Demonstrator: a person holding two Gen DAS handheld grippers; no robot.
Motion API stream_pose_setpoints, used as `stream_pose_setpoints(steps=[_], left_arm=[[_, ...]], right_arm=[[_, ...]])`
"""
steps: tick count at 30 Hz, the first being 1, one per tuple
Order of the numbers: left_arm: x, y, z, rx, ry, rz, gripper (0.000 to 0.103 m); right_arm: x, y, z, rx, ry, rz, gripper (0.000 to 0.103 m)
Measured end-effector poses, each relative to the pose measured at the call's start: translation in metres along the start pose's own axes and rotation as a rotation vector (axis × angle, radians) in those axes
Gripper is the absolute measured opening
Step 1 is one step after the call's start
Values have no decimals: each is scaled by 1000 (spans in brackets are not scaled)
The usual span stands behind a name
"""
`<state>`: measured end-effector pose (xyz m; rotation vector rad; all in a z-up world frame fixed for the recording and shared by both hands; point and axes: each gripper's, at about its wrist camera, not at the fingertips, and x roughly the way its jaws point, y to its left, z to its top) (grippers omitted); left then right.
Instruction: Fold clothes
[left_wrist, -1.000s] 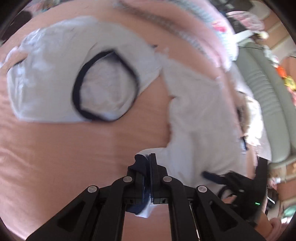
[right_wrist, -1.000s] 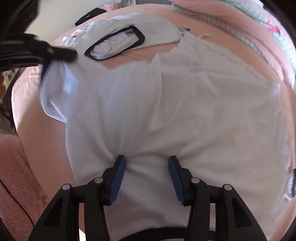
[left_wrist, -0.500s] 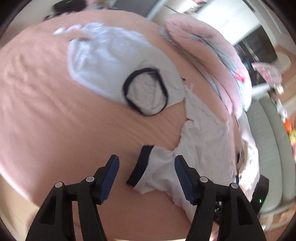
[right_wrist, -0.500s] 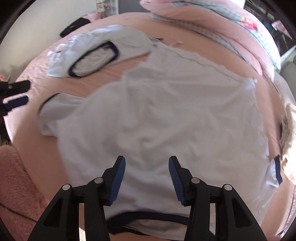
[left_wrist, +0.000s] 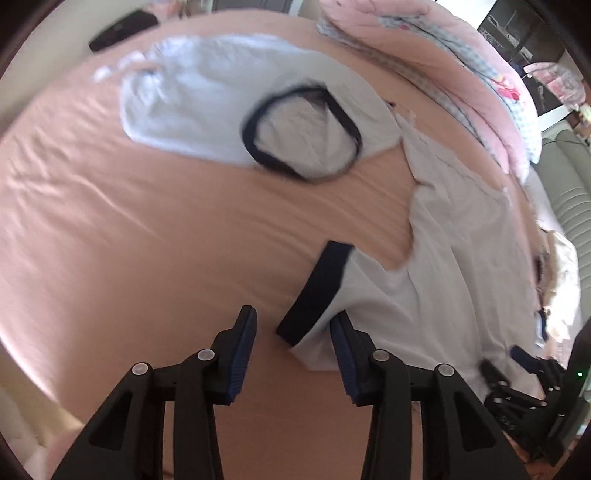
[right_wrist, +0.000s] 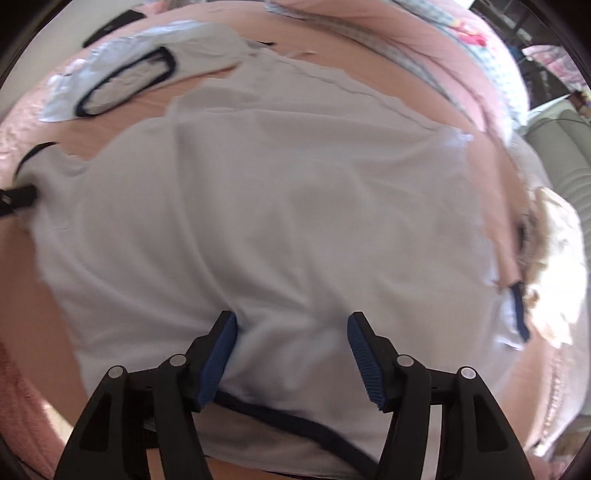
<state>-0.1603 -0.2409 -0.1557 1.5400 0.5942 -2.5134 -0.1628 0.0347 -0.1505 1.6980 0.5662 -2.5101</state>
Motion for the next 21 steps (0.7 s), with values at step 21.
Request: stream_pose_setpoints(steps=[21], left_arm=[[32,-15,27,-15,13,-114,46]], right_arm=[[-9,22,-13,-35,-37,104,60]])
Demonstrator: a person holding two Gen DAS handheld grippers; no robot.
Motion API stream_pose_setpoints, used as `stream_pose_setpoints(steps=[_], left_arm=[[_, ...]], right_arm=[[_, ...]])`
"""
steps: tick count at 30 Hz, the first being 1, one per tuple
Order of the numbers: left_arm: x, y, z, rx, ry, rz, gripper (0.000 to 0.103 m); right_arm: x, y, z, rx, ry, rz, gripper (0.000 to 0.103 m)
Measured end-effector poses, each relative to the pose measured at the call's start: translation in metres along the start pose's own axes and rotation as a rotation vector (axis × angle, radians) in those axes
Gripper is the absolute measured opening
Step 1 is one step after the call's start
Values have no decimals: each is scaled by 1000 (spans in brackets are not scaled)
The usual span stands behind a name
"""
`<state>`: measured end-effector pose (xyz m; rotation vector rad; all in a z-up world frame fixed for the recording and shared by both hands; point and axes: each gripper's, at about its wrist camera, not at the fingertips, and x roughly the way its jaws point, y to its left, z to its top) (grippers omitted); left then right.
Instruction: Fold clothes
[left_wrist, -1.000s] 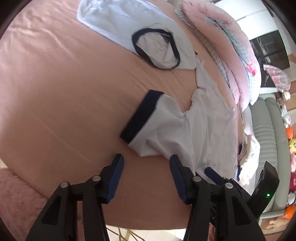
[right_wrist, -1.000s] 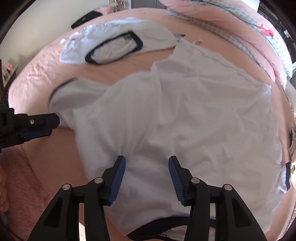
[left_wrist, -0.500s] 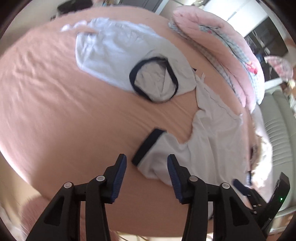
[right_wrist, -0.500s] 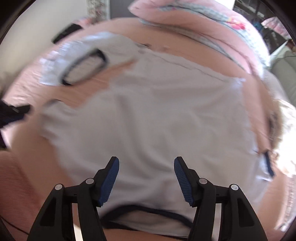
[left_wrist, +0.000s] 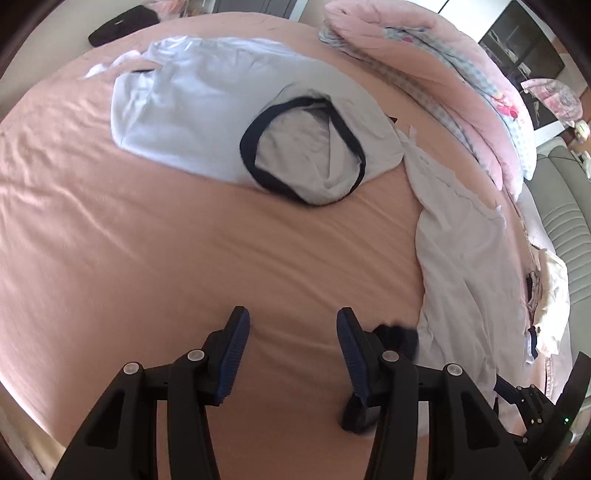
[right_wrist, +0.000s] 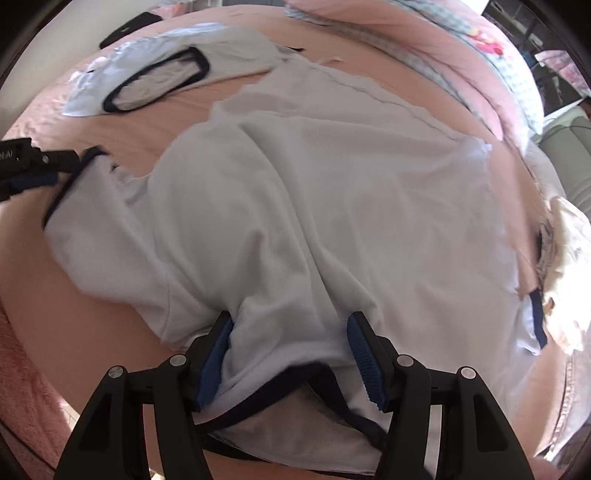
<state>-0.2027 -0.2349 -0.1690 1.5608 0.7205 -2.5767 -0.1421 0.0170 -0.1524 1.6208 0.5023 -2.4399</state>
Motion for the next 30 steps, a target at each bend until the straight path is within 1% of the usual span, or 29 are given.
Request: stream_pose_setpoints(steps=[1,2,3,4,5,7,8,9,10,11,12,14,15,16,17,18,20,22,24,25,26,27,28,29,30], left_arm=[[-1,-2,-1,5,20,-43,46],[0,-6,-4,17,61,-89,46],[-1,-10,-8,22,99,-107,46],[-3,-12,-14,15,124,-105,46],[-4,-12,-20,-14,139,-103,46],[-5,-7,-35,-112,147,-97,47],[-2,-7,-44,-157,159,-107,47],[3,-8,-53,-188,179,-141,47],[8,-9,-57,-198,182,-163,47],[12,-12,-60,-197,170,-167,47],[16,-15,-59,-191,153,-180,47],[23,-24,-53,-171,109,-220,47],[26,-29,-49,-161,87,-241,42],[32,-33,-45,-148,92,-260,7],[39,-37,-40,-135,110,-266,4],[43,-39,-35,-126,120,-263,4],[37,-42,-24,-81,100,-223,4],[17,-40,-14,-14,57,-132,4],[6,-32,-2,25,35,-44,4],[5,-27,7,30,44,-17,5],[6,-19,12,23,76,-4,6],[8,-8,14,4,128,-3,7],[8,0,14,-6,163,16,7],[7,5,13,-9,184,51,8],[2,7,11,-15,179,76,8]], right_arm=[[-4,-1,-1,-2,-3,9,60],[-7,-2,-3,-4,-6,17,60],[-11,-1,-4,-7,-14,30,60],[-17,0,-5,-13,-33,51,60],[-23,2,-5,-19,-52,72,60],[-29,6,-5,-17,-77,98,60],[-29,8,-3,-13,-84,110,60],[-29,8,-2,-10,-86,119,60],[-29,7,-1,-6,-86,114,60],[-29,4,-1,2,-85,108,60],[-31,-3,-3,22,-83,105,60],[-34,-22,-5,83,-82,128,60],[-35,-32,-7,116,-79,143,61],[-36,-40,-10,144,-75,154,60],[-32,-45,-10,162,-69,155,60],[-27,-52,-9,171,-63,146,61],[-23,-60,-12,173,-49,116,60],[-23,-66,-17,175,-44,93,60],[-22,-72,-21,183,-42,98,61],[-20,-75,-23,187,-30,91,61],[-18,-77,-25,190,-18,85,61],[-15,-80,-27,189,-5,74,61],[-12,-81,-28,182,11,55,61],[-9,-82,-30,176,25,36,61],[-8,-83,-33,174,36,23,61]])
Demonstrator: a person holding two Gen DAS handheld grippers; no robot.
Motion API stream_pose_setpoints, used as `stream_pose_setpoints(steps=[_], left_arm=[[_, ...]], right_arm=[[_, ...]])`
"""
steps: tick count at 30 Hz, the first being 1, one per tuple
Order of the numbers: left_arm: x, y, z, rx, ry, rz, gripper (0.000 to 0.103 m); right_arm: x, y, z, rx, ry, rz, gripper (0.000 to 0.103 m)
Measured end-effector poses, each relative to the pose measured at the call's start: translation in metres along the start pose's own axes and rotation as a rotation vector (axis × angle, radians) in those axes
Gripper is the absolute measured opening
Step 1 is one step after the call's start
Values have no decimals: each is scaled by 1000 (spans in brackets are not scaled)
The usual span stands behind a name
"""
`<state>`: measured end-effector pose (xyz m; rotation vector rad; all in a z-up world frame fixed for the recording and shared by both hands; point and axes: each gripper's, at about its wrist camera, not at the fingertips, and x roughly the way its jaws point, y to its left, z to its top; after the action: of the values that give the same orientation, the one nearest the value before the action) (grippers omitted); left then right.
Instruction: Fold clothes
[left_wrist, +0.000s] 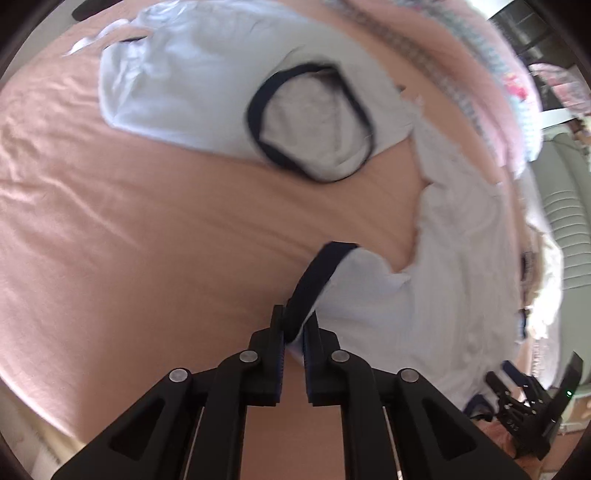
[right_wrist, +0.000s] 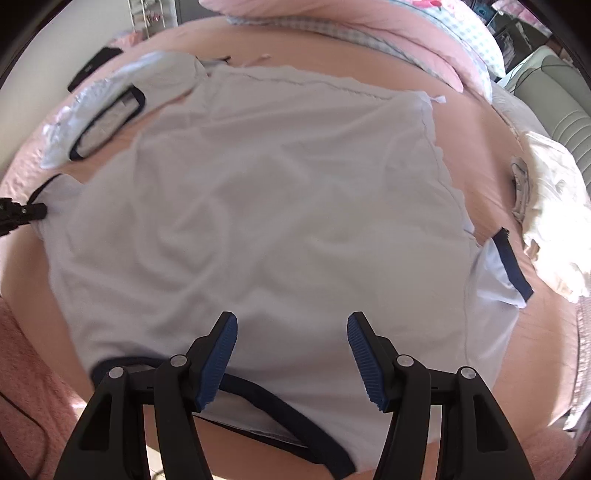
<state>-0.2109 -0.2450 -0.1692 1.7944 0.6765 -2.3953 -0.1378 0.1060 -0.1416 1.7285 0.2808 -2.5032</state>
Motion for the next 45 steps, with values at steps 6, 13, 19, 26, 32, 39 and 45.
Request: stream_pose_setpoints(steps=[6,13,19,26,32,39,45], left_arm=[[-44,-55,-42,132,-199,38,10],[-21,-167,-103,480,-177,-159,14],[24,-188,-144,599,-13,-82,19],[-5,-180,-178,709,83,-6,20],[-8,-187,-165,583,-20,-72,21],[-7,-156,-181,408,-12,-108,21],[-21,-92,-198,-34,-66,-319,33]], right_arm=[[-10,-33,-11,86,-47,15,61],[3,-69,-29,200,-54,51,61],[9,-61,-58,57,-22,8,63],[-14,-82,-99,33,0,95,65],[-21,-88,-73,96,-97,118,65],[-2,-85,-84,31,-53,-11,65],[-13,-159,-118,459,-83,127,65]])
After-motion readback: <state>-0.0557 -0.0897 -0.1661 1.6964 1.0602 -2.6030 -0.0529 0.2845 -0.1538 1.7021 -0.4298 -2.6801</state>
